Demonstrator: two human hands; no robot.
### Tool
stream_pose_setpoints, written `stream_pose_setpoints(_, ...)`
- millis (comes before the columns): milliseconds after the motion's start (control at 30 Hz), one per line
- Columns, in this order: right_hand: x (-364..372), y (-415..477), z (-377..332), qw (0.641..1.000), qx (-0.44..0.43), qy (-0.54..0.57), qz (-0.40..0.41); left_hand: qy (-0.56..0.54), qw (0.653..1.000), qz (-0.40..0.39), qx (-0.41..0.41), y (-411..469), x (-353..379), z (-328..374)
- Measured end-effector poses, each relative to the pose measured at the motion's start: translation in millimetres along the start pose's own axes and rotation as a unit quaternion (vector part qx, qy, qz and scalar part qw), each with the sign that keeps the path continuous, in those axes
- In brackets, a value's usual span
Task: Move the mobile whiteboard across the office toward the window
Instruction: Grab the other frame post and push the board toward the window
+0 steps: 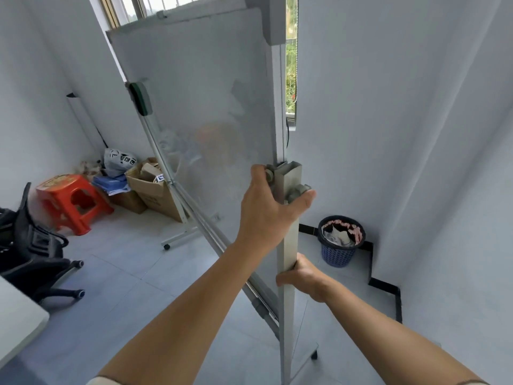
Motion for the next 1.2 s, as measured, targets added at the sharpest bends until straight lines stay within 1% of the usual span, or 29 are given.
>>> stream_pose_setpoints(167, -38.1, 59.9, -11.0, 1.0, -0.017, -0.008, 0.009, 0.003, 1.0, 0.025, -0.007, 59.5, 30.2, -16.4)
stream_pose_setpoints(367, -81.0, 119.8, -19.4, 0.999, -0.029, -0.011, 0.031, 0.014, 1.0, 0.024, -0.007, 122.2, 65.6, -30.0)
stream_pose_setpoints(467, -106.0, 148.0, -22.1, 0.998, -0.031, -0.004, 0.046, 0.026, 1.0, -0.008, 0.001, 151.7, 85.9, -36.0)
stream_pose_setpoints(600, -143.4, 179.0, -24.0, 0.998, -0.025, 0.01, 0.065, 0.046, 0.995, -0.082, 0.016, 190.6, 113.0, -40.5)
stream_pose_setpoints(667, -163.9, 195.2, -21.4, 0.997, -0.017, 0.009, 0.076, 0.047, 0.994, -0.092, 0.027, 209.3, 129.4, -41.7)
stream_pose_setpoints(867, -221.3, 227.3, -21.8, 0.994, 0.0, 0.024, 0.109, 0.043, 0.996, -0.071, 0.035, 254.8, 187.9, -44.2)
stream_pose_setpoints(1067, -272.0, 264.5, -20.0, 0.996, -0.007, 0.034, 0.088, 0.058, 0.996, -0.051, 0.04, 294.8, 236.4, -46.0)
stream_pose_setpoints(1200, -304.5, 286.6, -20.7, 0.998, -0.007, 0.022, 0.067, 0.071, 0.997, -0.033, 0.026, 316.3, 267.0, -46.1)
Point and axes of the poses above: each hand's wrist, its own y-axis towards the middle knuckle, its own x-axis out of the palm, z = x × y, the point moved 7 cm from there along y, towards the middle knuckle, and after that the axes turned 3 degrees about z, right-handed, at the moved point
